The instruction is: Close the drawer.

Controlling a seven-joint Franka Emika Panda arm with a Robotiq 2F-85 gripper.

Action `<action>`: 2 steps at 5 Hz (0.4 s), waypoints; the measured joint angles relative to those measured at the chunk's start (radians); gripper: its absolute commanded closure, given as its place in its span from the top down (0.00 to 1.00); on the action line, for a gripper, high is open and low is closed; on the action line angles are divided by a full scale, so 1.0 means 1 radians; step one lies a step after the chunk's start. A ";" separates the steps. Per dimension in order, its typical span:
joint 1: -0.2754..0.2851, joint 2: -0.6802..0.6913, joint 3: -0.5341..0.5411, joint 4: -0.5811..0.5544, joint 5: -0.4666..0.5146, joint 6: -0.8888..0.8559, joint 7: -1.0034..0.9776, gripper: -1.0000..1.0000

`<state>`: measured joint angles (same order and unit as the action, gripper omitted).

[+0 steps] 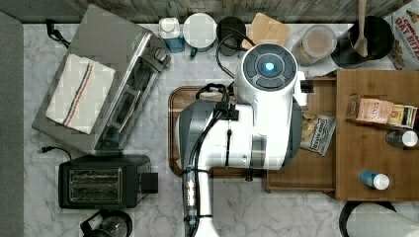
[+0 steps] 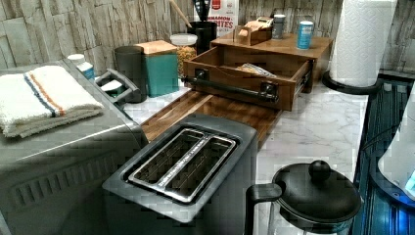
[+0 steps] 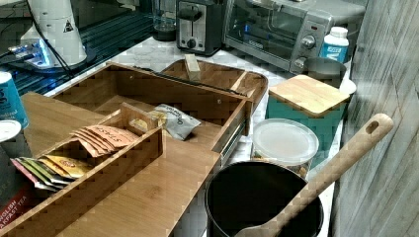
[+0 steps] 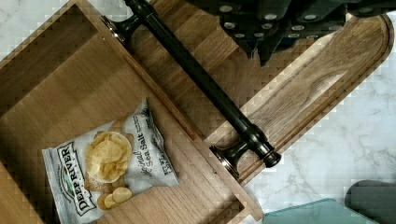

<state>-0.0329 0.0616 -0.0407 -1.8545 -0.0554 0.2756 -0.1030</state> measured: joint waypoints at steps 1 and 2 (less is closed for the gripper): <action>-0.001 0.004 0.000 -0.003 0.000 0.000 0.000 0.00; -0.001 0.007 -0.004 -0.011 0.000 0.001 0.000 0.00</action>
<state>-0.0338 0.0687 -0.0443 -1.8652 -0.0555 0.2766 -0.1034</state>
